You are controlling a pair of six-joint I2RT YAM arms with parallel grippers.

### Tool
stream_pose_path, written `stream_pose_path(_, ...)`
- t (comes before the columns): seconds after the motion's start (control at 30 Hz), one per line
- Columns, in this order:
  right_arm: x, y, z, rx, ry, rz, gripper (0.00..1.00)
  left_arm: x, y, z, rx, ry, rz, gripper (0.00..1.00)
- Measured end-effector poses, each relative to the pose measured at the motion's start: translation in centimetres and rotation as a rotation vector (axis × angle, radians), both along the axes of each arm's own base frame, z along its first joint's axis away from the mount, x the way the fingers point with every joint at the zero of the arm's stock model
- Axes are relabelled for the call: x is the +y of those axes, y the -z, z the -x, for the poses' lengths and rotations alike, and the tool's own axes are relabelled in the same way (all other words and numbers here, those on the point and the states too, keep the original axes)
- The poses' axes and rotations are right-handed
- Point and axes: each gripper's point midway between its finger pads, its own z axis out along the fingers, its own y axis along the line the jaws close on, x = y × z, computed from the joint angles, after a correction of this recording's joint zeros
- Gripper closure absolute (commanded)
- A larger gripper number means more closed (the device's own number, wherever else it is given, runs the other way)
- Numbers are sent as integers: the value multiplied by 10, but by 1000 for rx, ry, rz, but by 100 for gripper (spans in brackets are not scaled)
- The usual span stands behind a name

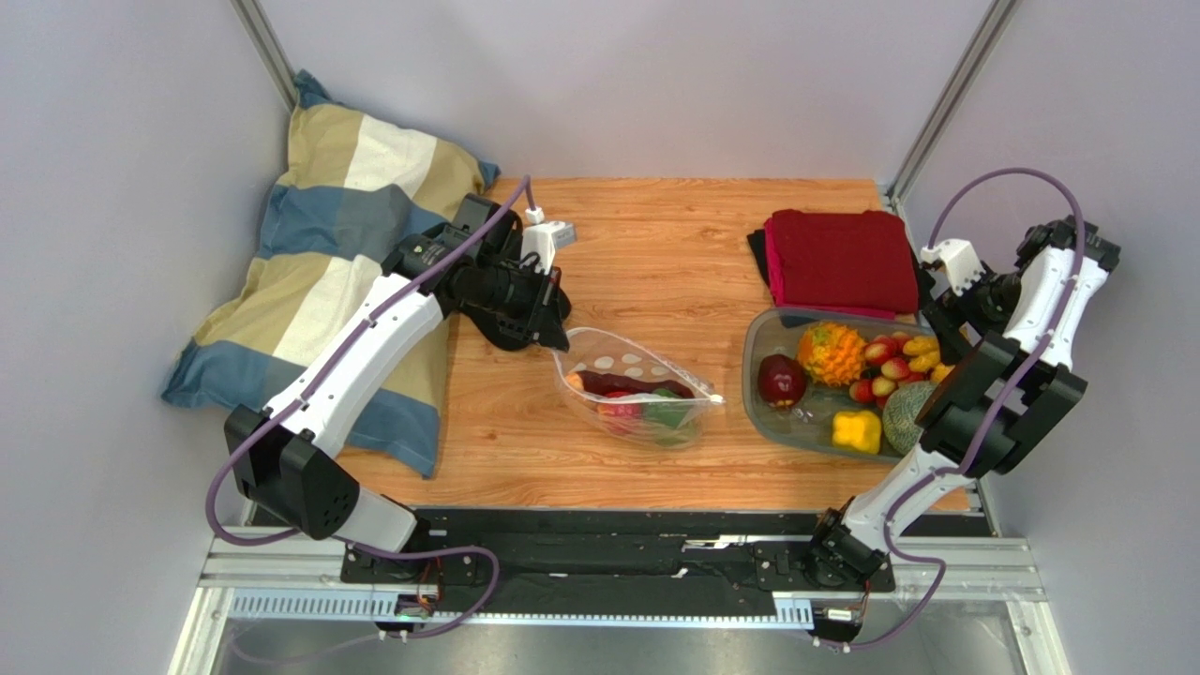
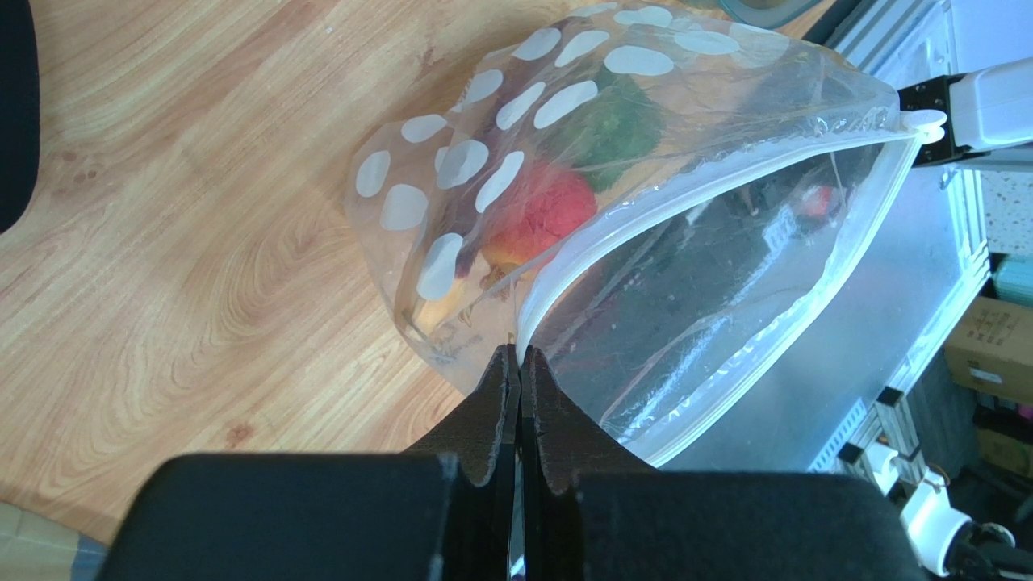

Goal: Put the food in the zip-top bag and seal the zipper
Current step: Pick up the fake vegetable from the bin.

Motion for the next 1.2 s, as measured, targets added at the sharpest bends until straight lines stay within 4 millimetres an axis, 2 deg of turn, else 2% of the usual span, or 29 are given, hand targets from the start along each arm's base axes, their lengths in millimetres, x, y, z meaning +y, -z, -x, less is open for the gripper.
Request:
stream_pose_path(0.03,2,3,1,8,-5,-7,16,0,0,0,0,0,0,100)
stream_pose_path(0.13,9,11,4,24,-18,-31,27,0,0,0,0,0,0,100)
stream_pose_path(0.17,12,12,2,22,-23,-38,34,0,0,0,0,0,0,100)
stream_pose_path(0.23,14,11,1,19,-28,-42,37,0,0,0,0,0,0,100)
stream_pose_path(0.37,19,13,-1,18,-44,-52,52,0,0,0,0,0,0,100)
stream_pose_path(0.53,24,6,1,1,-59,-41,61,0,0,0,0,0,0,100)
stream_pose_path(0.73,31,-14,16,-31,-96,18,79,0,0,0,1,0,0,100)
stream_pose_path(0.77,31,-18,18,-40,-102,30,87,0,0,0,1,1,0,100)
stream_pose_path(0.87,32,-31,22,-67,-120,69,100,-1,1,0,6,2,0,100)
stream_pose_path(1.1,41,-66,28,-169,-145,132,100,-2,4,-1,15,3,-1,100)
stream_pose_path(1.2,62,-93,26,-277,-174,129,100,-2,4,-1,16,4,-1,100)
